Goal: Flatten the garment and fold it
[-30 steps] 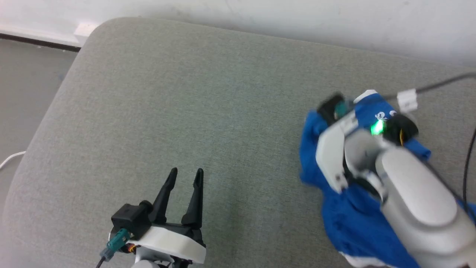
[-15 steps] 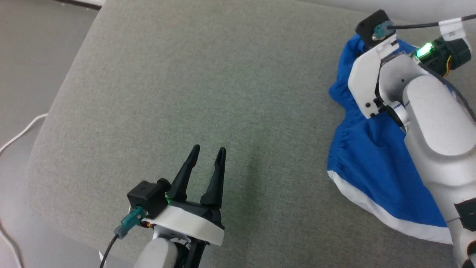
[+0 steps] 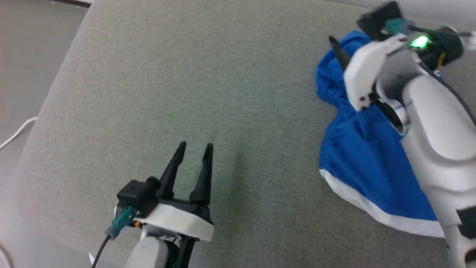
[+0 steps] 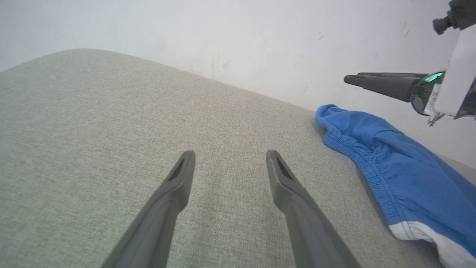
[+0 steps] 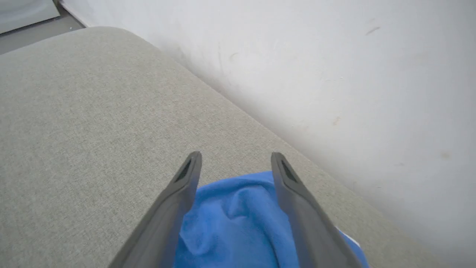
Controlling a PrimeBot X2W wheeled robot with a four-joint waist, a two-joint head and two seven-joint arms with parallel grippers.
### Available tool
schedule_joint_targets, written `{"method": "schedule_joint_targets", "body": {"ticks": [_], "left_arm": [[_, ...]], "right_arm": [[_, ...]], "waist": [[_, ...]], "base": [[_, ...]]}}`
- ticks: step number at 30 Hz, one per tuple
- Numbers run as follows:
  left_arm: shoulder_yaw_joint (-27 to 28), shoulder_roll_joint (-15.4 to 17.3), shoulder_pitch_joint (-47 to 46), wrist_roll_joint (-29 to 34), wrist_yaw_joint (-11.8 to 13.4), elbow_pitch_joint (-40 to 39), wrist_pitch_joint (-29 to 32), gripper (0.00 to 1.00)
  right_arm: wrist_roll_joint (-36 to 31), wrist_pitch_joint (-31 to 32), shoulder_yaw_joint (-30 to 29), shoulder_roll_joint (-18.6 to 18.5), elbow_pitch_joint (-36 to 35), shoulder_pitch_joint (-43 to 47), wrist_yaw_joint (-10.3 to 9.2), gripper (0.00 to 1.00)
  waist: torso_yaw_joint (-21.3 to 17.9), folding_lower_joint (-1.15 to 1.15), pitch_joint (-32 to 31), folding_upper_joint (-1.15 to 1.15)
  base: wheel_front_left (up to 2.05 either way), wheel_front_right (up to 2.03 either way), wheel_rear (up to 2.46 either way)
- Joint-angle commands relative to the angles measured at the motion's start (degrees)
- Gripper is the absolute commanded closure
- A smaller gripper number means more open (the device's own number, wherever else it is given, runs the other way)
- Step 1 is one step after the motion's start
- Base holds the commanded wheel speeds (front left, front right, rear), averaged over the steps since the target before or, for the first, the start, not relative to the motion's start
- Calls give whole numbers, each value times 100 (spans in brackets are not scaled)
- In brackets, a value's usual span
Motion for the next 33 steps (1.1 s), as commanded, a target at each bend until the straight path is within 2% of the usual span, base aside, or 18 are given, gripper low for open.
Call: {"method": "schedule_joint_targets", "body": {"ticks": [1, 4, 7, 11, 13, 15, 19, 22, 28, 33], "left_arm": [[74, -12, 101, 106, 9, -32, -26, 0], [259, -12, 270, 264, -19, -88, -26, 0], [422, -7, 440, 395, -57, -159, -26, 0], [559, 2, 621, 524, -112, -263, -26, 0], [622, 8, 698, 569, -132, -326, -26, 0], [676, 18, 799, 607, -154, -392, -26, 0], [795, 22, 1081, 615, -190, -516, -26, 0], [882, 18, 1291, 592, -203, -584, -26, 0], [689, 65, 1231, 526, -244, -667, 60, 0], [172, 281, 580, 347, -283, -662, 939, 0]], "right_arm": [[31, -92, -180, -102, -212, 274, -5, 0], [-89, -308, -779, -166, -981, 948, -5, 0], [-302, -436, -1585, -12, -1917, 1895, -5, 0], [-828, -653, -2744, 552, -3341, 3398, -5, 0], [-1018, -860, -3187, 799, -3986, 4127, -5, 0], [-1093, -1108, -3466, 896, -4426, 4780, -5, 0], [-225, -1668, -3784, 910, -4343, 5688, -5, 0], [101, -2022, -3716, 912, -4014, 5995, -5, 0], [76, -2293, -3634, 912, -3810, 5878, -5, 0], [16, -2291, -3742, 913, -3785, 5791, -5, 0]], "waist": [[-574, 0, -533, 0], [-873, 0, -728, 0], [-1138, 0, -854, 0], [-1367, 0, -905, 0], [-1455, 0, -891, 0], [-1542, 0, -894, 0], [-1721, 0, -975, 0], [-1844, 0, -1053, 0], [-2008, 0, -1141, 0], [-1992, 0, -1078, 0]], "base": [[0, 0, 0], [0, 0, 0], [0, 0, 0], [0, 0, 0], [0, 0, 0], [0, 0, 0], [0, 0, 0], [0, 0, 0], [0, 0, 0], [0, 0, 0]]}}
